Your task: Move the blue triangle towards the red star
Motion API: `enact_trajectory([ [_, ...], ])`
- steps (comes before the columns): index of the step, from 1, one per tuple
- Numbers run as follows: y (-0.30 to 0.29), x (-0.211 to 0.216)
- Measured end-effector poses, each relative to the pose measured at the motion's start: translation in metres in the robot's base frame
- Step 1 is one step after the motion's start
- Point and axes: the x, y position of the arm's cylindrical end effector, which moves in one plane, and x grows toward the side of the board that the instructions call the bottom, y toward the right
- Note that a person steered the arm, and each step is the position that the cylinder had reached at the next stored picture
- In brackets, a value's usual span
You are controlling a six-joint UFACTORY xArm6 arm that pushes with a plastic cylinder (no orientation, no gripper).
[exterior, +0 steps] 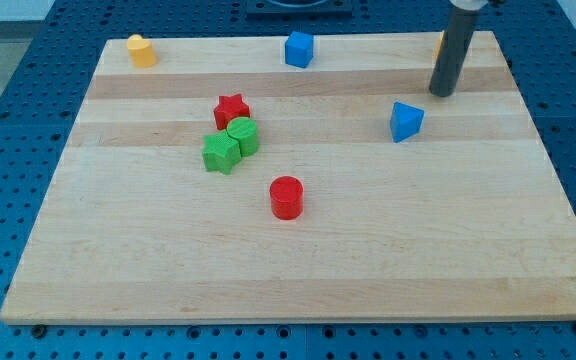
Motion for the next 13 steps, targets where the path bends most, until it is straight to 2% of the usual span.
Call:
enact_trajectory([
  [2,-0.012,0.051],
  [4,-0.084,0.054],
  [6,-0.106,0.074],
  [9,-0.118,0.059],
  [13,-0.118,0.007],
])
